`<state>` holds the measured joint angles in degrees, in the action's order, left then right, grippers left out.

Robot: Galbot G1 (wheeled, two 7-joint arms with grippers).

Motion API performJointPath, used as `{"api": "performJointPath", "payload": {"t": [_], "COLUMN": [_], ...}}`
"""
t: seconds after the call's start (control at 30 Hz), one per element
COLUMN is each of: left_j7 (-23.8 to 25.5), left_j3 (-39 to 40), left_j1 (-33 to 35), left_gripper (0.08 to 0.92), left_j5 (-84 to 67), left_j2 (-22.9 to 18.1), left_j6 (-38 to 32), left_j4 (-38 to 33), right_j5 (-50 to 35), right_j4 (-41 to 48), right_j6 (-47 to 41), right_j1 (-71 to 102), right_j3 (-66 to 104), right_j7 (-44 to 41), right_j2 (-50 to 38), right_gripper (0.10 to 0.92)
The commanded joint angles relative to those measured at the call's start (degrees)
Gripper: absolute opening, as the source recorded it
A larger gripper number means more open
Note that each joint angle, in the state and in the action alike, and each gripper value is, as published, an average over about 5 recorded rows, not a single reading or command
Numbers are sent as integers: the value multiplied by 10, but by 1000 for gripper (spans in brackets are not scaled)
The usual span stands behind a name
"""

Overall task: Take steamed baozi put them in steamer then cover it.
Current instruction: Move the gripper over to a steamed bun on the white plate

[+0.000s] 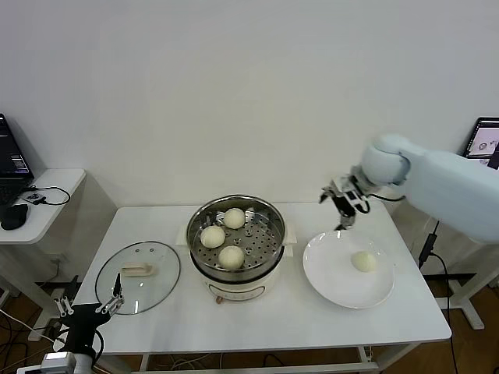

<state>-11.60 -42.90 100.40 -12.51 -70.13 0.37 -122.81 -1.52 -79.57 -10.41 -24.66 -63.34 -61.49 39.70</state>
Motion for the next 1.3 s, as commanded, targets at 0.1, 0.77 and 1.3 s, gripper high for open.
{"api": "performJointPath", "payload": {"t": [0.1, 0.77, 1.3], "left_j7": [1, 0, 0], "left_j3": [0, -16, -14], "left_j1": [0, 6, 6], "left_gripper": [823, 823, 823], "left_j5": [2, 0, 2], "left_j2": [1, -3, -9], "left_j6": [1, 4, 4], "left_j4": [3, 6, 6], "right_j5": [66, 164, 186], "right_j4": [35, 166, 191], "right_j6": [-10, 25, 23], "right_j1": [146, 271, 301], "right_j3": [93, 188, 235], "right_j7": [-2, 15, 14], "right_j2": [-62, 40, 39], "right_gripper": [823, 823, 823]}}
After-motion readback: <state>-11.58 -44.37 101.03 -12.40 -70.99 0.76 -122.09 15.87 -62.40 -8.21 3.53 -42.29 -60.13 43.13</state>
